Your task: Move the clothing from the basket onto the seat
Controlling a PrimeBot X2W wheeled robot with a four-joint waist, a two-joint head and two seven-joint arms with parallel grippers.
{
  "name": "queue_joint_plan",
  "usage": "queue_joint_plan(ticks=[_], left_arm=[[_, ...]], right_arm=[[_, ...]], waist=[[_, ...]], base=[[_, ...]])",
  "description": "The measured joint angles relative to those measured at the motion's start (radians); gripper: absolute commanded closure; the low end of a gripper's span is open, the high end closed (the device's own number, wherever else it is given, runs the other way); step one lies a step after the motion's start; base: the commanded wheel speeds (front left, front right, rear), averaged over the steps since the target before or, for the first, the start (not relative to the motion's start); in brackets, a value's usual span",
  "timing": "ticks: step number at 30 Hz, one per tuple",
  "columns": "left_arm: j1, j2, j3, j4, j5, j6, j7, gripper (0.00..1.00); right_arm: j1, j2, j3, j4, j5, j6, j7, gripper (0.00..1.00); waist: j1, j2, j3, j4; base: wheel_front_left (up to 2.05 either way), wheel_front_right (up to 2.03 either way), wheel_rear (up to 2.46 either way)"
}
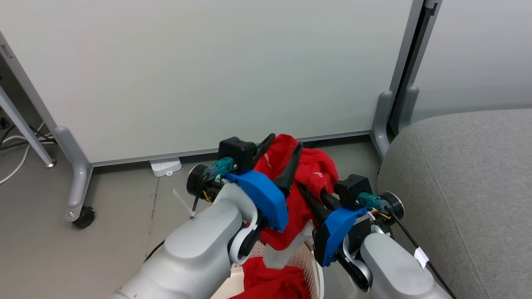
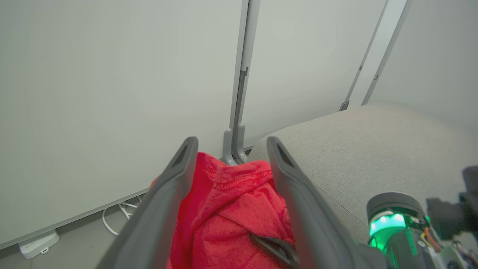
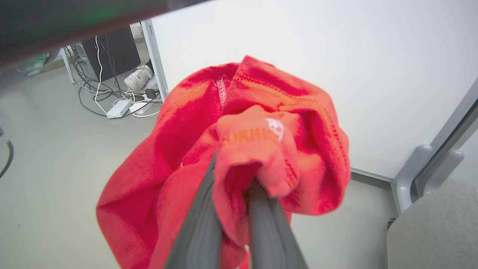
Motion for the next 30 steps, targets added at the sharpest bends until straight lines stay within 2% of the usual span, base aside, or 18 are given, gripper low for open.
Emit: queue_joint_plan(ticks=[10,19,26,30], left_arm=[[0.261,0.058,0.222,-0.223,0.279,0.014,-0.001,0.00],[0.468,0.105,0.418,-0.383,0.481,-0.058,-0.001,0.00],[0.580,0.118,0.537,-0.423,0.579,-0.124,-0.001,0.00],[0.619,0.115,0.583,-0.421,0.621,-0.145,-0.001,0.00]], right_arm=[[0.013,0.000,-0.048,0.002,-0.019,0.000,-0.011,1.00],[0.019,0.000,-0.061,-0.008,-0.027,0.000,-0.013,1.00],[0.019,0.000,-0.080,-0.008,-0.044,0.000,-0.013,1.00],[0.019,0.000,-0.089,-0.008,-0.051,0.000,-0.013,1.00]], waist=[[0.0000,0.0000,0.009,0.022],[0.0001,0.0000,0.026,0.026],[0.0001,0.0000,0.031,0.026],[0.0001,0.0000,0.033,0.029]], base=[[0.00,0.00,0.00],[0.00,0.00,0.00],[0.00,0.00,0.00],[0.00,0.00,0.00]])
